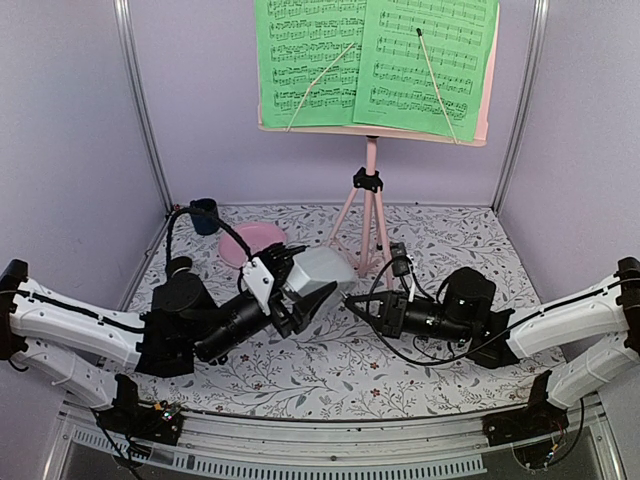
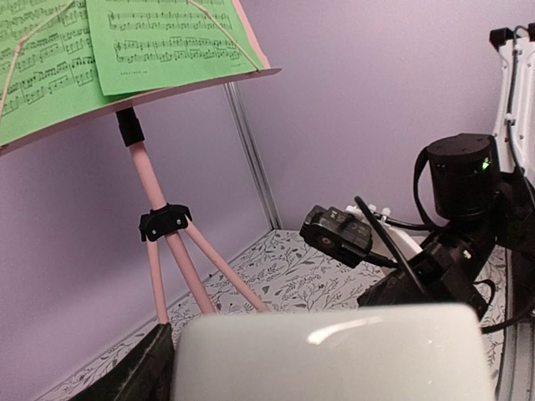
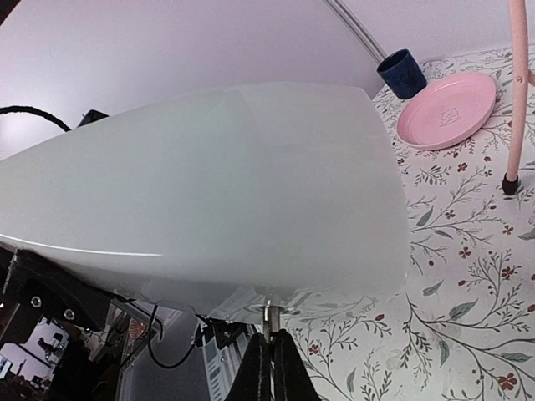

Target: Set up the instrument practice props

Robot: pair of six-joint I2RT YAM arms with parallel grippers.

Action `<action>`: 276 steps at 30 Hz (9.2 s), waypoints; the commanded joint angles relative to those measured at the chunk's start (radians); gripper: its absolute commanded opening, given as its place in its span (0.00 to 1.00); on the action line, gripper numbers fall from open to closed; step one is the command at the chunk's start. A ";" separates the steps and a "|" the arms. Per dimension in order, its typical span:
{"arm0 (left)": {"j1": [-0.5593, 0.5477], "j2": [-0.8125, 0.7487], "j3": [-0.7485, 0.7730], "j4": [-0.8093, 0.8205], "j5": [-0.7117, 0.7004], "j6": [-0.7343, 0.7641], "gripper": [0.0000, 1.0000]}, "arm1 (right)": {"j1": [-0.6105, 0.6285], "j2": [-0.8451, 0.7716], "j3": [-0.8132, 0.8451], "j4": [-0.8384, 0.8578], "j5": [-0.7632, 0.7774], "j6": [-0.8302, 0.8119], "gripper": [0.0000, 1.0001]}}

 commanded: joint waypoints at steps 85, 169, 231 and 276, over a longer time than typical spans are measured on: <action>0.199 0.196 -0.016 -0.120 0.268 -0.418 0.78 | -0.119 0.053 0.423 -0.732 -0.038 -0.200 0.93; 0.153 0.133 -0.140 0.131 0.274 -0.259 0.19 | -0.179 0.264 0.180 -0.579 -0.086 -0.004 0.66; 0.671 0.206 0.070 -0.683 0.486 -0.590 0.56 | -0.164 0.009 0.112 -0.653 -0.129 -0.096 0.62; 0.389 0.421 0.081 -0.430 0.501 -0.704 0.29 | -0.233 0.370 0.395 -0.612 -0.108 -0.191 0.35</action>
